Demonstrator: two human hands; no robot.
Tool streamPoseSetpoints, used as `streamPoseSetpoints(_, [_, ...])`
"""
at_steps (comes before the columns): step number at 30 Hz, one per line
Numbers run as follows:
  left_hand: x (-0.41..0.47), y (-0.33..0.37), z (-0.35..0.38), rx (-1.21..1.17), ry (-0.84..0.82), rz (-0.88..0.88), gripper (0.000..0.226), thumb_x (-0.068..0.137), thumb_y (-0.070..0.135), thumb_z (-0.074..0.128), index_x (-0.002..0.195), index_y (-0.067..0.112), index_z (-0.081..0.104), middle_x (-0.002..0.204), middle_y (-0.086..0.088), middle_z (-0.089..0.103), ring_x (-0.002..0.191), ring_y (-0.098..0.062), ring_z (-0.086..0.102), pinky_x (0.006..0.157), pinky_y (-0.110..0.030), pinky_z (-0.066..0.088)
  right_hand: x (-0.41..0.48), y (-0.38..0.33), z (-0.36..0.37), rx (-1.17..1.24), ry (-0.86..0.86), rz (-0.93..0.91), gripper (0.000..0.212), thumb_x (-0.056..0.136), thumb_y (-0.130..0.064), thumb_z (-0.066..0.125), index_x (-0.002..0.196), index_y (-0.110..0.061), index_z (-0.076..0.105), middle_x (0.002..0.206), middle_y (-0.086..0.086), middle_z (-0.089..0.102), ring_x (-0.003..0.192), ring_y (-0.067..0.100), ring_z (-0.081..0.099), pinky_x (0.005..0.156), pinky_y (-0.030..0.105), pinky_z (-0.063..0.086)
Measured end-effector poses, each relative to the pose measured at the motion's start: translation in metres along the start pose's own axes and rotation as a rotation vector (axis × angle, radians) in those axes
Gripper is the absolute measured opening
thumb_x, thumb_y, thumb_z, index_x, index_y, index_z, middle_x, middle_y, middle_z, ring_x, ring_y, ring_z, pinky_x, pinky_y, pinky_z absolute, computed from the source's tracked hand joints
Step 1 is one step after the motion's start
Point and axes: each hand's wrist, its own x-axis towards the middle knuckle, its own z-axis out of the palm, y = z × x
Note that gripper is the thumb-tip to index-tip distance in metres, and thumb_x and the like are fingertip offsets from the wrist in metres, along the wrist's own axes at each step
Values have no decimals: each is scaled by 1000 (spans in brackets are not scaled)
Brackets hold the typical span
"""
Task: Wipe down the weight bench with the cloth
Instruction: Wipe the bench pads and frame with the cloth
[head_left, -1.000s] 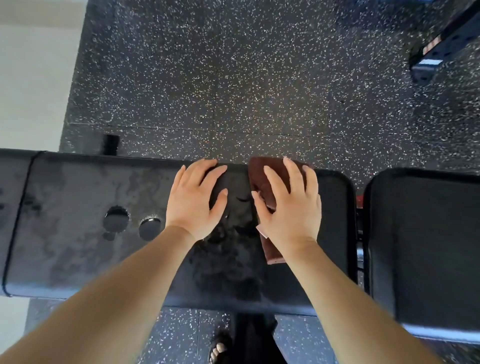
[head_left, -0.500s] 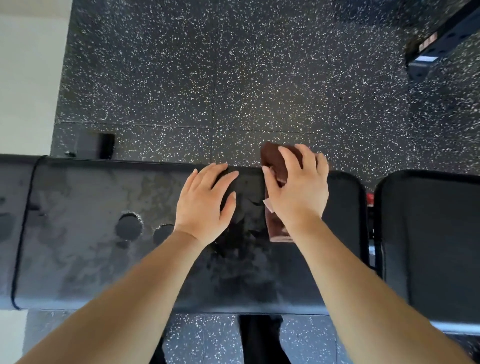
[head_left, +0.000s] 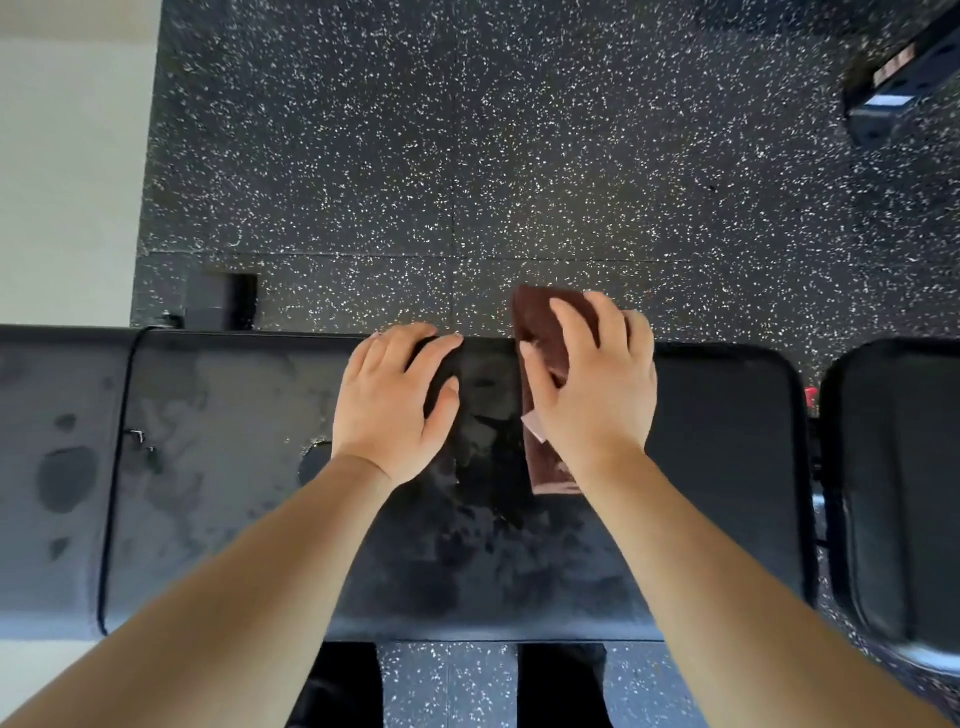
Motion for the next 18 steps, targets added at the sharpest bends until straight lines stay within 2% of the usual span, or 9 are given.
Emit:
streamPoseSetpoints(4, [0,0,1,-21,11,-3,41,86,34,42,122,20,56,121,-4,56,112,-25,46,105,-41,29,9,-9,6,-16,21,3,39,86,-42,56,119,-20,60,130,6,54,118,39,44,79,50,48])
streamPoseSetpoints(9, [0,0,0,-10,5,1,42,86,35,41,123,21,54,123,-3,55,113,-26,47,105,-40,29,-36,-6,-1,2,24,-105,39,87,-43,52,121,-24,57,135,6,49,124,35,36,80,49,46])
streamPoseSetpoints(12, [0,0,0,-5,0,4,43,86,35,40,125,20,53,123,-2,54,115,-25,46,107,-40,26,-69,-2,-6,30,36,-121,37,86,-42,54,119,-25,58,134,6,48,123,34,38,81,48,46])
streamPoseSetpoints(18, [-8,-13,-10,5,-82,149,47,88,34,37,130,16,48,133,-2,49,125,-22,41,112,-41,18,-103,-1,-6,45,78,-123,37,85,-43,55,119,-28,55,134,3,44,121,36,40,85,49,46])
